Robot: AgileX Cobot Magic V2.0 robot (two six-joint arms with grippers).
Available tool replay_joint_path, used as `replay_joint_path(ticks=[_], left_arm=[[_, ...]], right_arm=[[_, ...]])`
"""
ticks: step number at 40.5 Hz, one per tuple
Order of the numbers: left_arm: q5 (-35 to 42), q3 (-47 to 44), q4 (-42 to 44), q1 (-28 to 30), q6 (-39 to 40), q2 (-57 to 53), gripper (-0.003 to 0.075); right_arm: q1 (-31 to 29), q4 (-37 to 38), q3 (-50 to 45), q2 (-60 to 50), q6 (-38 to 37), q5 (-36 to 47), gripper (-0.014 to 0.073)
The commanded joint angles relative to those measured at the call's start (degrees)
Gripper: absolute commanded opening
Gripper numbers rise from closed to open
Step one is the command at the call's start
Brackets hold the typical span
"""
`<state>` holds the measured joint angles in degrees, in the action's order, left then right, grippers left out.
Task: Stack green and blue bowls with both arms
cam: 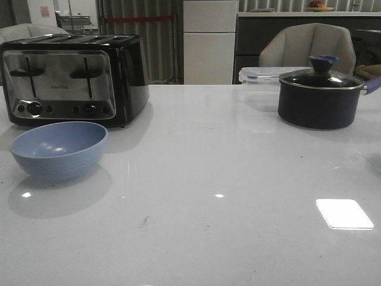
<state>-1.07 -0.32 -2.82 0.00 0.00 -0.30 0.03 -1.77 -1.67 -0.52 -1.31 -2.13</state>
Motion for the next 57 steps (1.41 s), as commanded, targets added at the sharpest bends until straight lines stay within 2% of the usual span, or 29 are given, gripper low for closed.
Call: replay_joint_path(ticks=[1,34,40,43,49,57], left_arm=[[5.04,-0.28,-0.48,-0.34,0.00,-0.96,0.0098],[5.15,-0.28,-0.48,-0.34,0.00,-0.96,0.0098],[9.06,0.32,-0.48,-0.34,0.00,-0.96,0.0098],[10.73,2.17,-0.48,-0.34,0.00,-0.96,0.0098],[9.38,8.78,-0.38,-0.34,0.00,-0.39,0.0098],[-1.35,21.59,-0.48,-0.34,0.00,4.82,0.0098]], right_arm=[[-0.28,0.61,0.35,-1.15,-0.12,5.30,0.0036],[-0.27,0.61,0.35,-1.15,-0.06,5.86,0.0036],[-0.27,0.55,1.35,-1.15,-0.06,5.00,0.0036],[-0.27,0.55,3.83,-1.15,-0.06,3.44,0.0036],[-0.27,0.55,11.44,-0.83,-0.06,-2.02,0.0036],[-0.27,0.61,23.24,4.99,-0.06,-9.68,0.0036]])
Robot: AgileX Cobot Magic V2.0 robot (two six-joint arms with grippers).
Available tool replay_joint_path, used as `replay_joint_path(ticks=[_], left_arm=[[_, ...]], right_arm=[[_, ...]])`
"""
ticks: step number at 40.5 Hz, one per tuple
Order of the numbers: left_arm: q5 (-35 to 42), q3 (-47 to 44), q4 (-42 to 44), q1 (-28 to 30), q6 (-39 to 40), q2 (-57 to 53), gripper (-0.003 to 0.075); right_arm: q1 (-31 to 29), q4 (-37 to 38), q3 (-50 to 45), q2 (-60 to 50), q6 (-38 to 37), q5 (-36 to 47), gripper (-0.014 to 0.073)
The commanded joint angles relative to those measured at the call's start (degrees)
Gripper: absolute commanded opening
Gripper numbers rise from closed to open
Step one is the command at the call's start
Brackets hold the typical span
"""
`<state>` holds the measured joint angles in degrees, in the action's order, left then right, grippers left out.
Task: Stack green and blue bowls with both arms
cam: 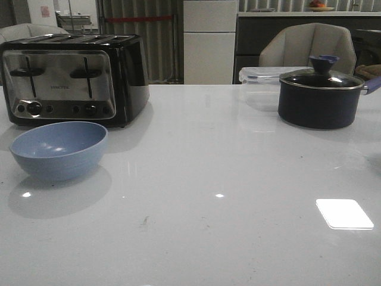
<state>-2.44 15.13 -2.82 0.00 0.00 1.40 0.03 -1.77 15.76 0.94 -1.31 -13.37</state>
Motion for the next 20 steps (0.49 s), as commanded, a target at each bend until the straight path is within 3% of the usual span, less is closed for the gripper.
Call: replay_joint_path(ticks=[1,12,20], left_arm=[[-2.43,8.19,-0.48,-0.34,0.00,4.24,0.0098],[-25.19,23.81,-0.61,-0.34,0.00,18.99,0.0098],[-30.95,24.12,-0.61,-0.34,0.00,27.19,0.0098]], right_arm=[[-0.27,0.61,6.90,4.78,-0.06,0.72,0.0036],[-0.27,0.61,19.29,19.46,-0.06,-12.40,0.0036],[-0.27,0.61,20.49,28.41,-0.06,-18.54,0.0036]])
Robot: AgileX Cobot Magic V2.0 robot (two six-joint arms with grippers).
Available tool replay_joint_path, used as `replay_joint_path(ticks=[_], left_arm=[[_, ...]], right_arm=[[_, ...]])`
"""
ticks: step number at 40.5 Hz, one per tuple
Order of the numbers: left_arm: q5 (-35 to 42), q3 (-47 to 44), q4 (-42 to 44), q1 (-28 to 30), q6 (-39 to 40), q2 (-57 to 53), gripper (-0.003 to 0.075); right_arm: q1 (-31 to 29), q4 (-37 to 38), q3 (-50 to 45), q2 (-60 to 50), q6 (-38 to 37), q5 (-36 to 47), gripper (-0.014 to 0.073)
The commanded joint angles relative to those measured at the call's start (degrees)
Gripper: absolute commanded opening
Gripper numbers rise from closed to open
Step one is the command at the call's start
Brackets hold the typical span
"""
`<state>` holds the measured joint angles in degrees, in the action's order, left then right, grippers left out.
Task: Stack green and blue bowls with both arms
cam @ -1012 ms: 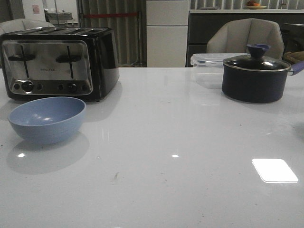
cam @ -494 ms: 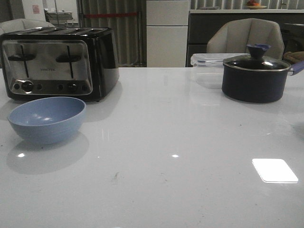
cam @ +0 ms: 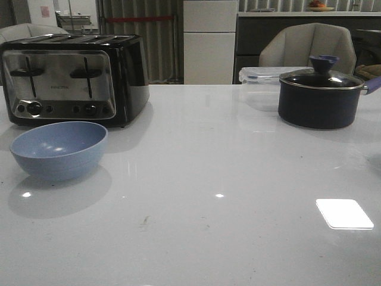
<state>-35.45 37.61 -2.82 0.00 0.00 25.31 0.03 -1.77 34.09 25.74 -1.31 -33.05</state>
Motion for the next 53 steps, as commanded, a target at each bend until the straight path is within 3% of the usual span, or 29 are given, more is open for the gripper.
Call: replay_joint_path(ticks=[1,10,24,27,30,35,39,46,53], left_arm=[[1.26,1.53,-0.61,-0.34,0.00,4.00,0.0098],[-3.58,1.53,-0.61,-0.34,0.00,10.25,0.0098],[-3.46,1.53,-0.61,-0.34,0.00,15.37,0.0099],[-3.66,1.53,-0.61,-0.34,0.00,15.63,0.0113],[-3.90,1.53,-0.61,-0.34,0.00,15.71,0.0179],[-4.05,1.53,-0.61,-0.34,0.00,15.71,0.0407],[-4.18,1.53,-0.61,-0.34,0.00,15.71,0.0557],[-4.30,1.53,-1.96,-1.13,0.00,15.71,0.0562],[-4.30,1.49,-2.09,-7.51,0.00,15.76,0.0562]], right_arm=[[-0.27,0.61,2.15,4.75,-0.06,0.48,0.0036],[-0.27,0.61,2.10,12.07,-0.06,-4.49,0.0036],[-0.27,0.61,2.10,17.10,-0.06,-6.26,0.0038],[-0.27,0.66,2.10,17.16,-0.06,-6.57,0.0078],[-0.27,1.22,2.10,17.16,-0.06,-6.71,0.0185],[-0.27,1.77,2.10,17.16,-0.06,-6.51,0.0428],[-0.27,1.77,2.10,17.16,-0.06,-6.87,0.0523],[-0.27,1.44,2.10,17.16,-0.06,-7.11,0.0526],[-0.27,1.02,2.10,17.16,-0.06,-7.11,0.0526]])
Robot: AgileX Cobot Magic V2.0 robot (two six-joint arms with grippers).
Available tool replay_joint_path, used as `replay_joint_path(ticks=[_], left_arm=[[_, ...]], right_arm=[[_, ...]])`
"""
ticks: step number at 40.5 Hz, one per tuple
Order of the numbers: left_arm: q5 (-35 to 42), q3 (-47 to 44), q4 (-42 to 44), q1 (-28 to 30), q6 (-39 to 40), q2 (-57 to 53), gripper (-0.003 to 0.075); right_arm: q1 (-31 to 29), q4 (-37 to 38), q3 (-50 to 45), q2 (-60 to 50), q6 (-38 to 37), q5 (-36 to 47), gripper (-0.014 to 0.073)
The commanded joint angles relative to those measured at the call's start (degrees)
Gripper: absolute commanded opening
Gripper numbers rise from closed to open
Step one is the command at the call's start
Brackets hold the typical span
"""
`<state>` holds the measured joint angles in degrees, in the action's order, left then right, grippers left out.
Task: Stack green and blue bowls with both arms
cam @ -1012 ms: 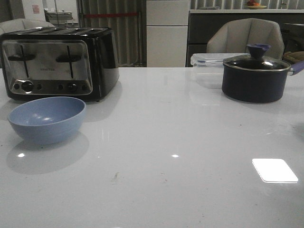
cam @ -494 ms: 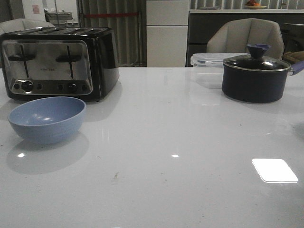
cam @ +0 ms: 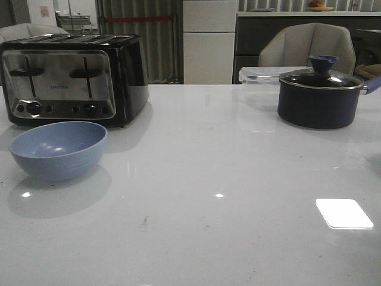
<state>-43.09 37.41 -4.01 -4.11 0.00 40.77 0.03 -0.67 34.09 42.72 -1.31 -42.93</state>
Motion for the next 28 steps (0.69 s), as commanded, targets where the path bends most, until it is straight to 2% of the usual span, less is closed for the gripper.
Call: replay_joint_path(ticks=[1,9,21,28], left_arm=[[3.34,1.70,-0.90,-4.46,0.00,0.30,0.0562],[4.79,1.70,-0.90,-12.16,0.00,0.30,0.0562],[5.14,1.70,-0.90,-14.41,0.00,0.30,0.0562],[5.14,1.70,-0.90,-14.41,0.00,0.30,0.0562]], right_arm=[[-0.27,-0.07,2.10,0.42,-0.06,2.95,0.0526],[-1.59,1.38,4.07,4.57,-0.11,2.69,0.0525],[-17.63,-0.03,17.78,19.33,0.95,-6.66,0.0525],[-24.18,-1.94,25.61,29.66,3.80,-9.16,0.0525]])
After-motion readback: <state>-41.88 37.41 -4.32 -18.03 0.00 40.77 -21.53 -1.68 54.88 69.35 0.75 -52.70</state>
